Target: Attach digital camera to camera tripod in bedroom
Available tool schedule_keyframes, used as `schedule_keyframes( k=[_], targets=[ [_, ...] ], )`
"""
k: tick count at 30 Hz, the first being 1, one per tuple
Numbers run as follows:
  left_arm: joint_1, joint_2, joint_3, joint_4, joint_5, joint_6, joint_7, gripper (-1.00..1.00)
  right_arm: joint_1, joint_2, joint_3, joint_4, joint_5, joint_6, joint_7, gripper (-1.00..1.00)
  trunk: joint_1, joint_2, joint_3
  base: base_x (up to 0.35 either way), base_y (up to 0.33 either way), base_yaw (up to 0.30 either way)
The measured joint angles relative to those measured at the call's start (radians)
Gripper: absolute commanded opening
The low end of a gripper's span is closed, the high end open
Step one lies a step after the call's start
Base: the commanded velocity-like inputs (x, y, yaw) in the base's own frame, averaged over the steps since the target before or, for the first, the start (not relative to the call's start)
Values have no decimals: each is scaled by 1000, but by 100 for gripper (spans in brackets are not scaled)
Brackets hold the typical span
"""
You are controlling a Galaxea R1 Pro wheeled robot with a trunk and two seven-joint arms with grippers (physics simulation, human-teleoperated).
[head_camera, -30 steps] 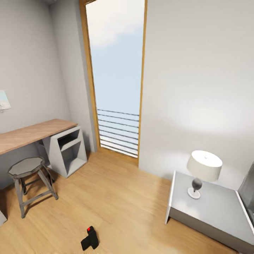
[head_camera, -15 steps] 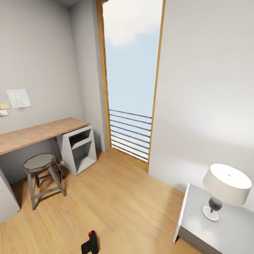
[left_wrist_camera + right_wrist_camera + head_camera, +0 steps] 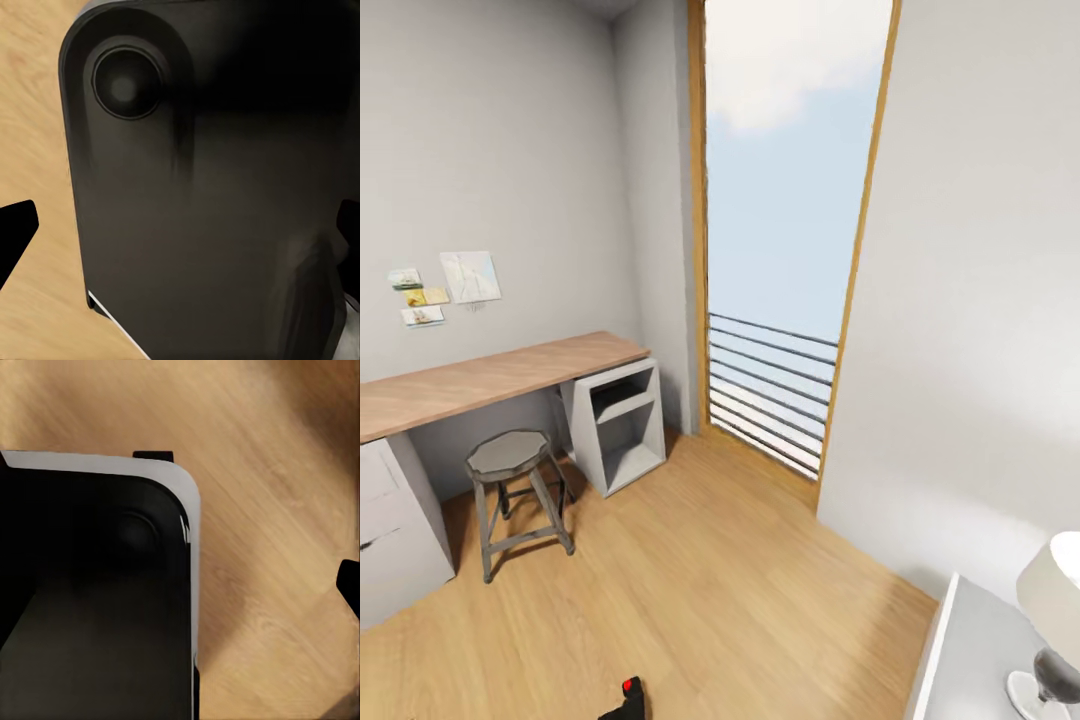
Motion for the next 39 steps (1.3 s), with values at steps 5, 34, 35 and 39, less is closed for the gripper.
schedule_keyframes(
  k=[5, 34, 35, 39],
  targets=[
    [0, 0, 0, 0, 0, 0, 0, 100, 0, 0, 0, 0, 0, 0, 0, 100, 0, 0, 0, 284, -27, 297],
    [0, 0, 0, 0, 0, -1, 0, 100, 0, 4, 0, 1, 0, 0, 0, 100, 1, 0, 0, 55, -1, 297],
    [0, 0, 0, 0, 0, -1, 0, 100, 0, 4, 0, 1, 0, 0, 0, 100, 1, 0, 0, 0, 0, 297],
    [0, 0, 0, 0, 0, -1, 0, 100, 0, 5, 0, 1, 0, 0, 0, 100, 1, 0, 0, 0, 0, 297]
  ],
)
